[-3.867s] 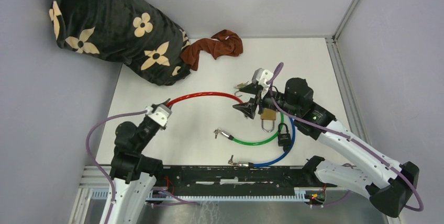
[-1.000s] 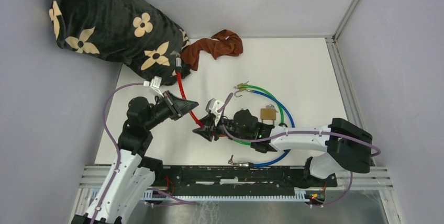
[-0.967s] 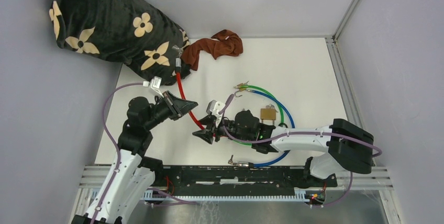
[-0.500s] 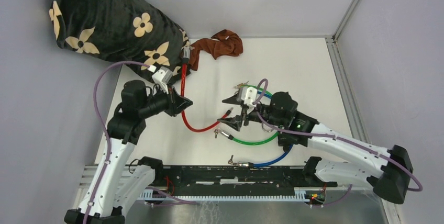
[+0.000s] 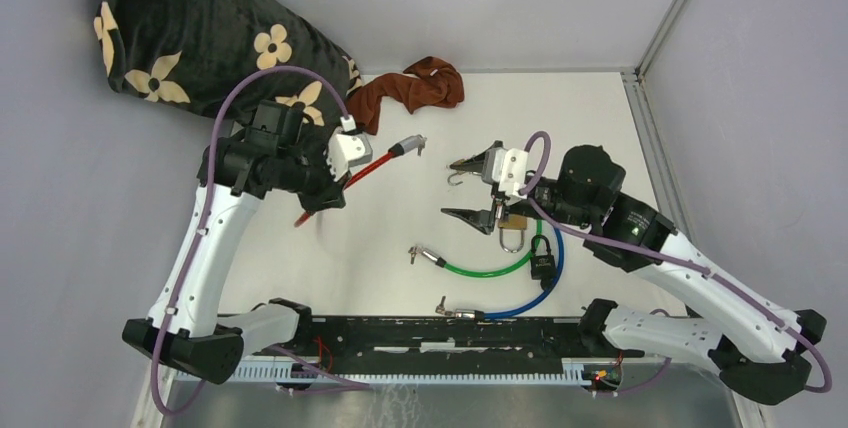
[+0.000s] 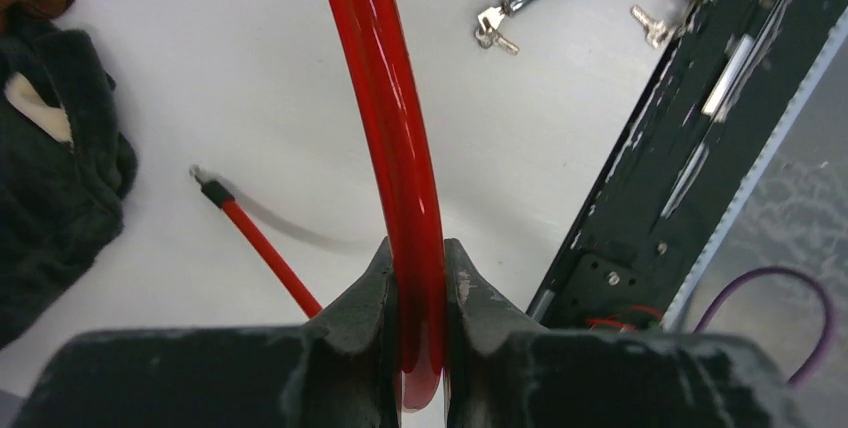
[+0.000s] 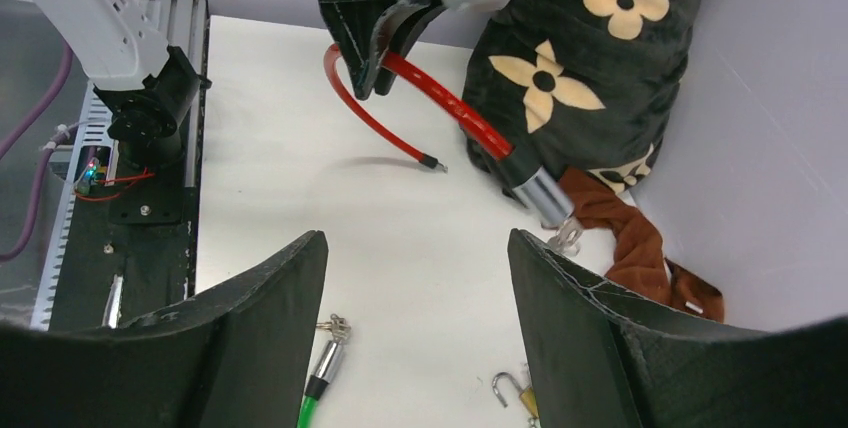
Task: Lock with the key
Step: Lock the lock.
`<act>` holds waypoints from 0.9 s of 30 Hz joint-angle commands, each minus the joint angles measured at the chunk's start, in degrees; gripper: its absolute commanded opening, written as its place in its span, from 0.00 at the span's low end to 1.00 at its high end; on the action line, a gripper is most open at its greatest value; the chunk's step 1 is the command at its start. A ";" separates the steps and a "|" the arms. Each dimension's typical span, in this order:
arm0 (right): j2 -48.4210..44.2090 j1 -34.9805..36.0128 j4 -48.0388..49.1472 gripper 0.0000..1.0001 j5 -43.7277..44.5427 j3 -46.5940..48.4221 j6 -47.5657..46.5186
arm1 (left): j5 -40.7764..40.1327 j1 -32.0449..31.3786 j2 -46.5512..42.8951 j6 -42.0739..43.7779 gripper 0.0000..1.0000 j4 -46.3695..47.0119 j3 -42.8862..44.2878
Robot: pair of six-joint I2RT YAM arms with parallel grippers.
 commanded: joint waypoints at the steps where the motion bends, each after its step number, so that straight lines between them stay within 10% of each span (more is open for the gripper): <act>1: 4.09 -0.11 -5.08 0.73 -2.36 6.50 -3.88 | -2.82 -3.68 -2.90 15.52 0.02 -7.45 3.82; 27: 38.51 0.66 -12.74 0.65 -12.30 29.73 -10.66 | 0.22 -5.95 -6.07 18.51 0.02 -3.05 -2.85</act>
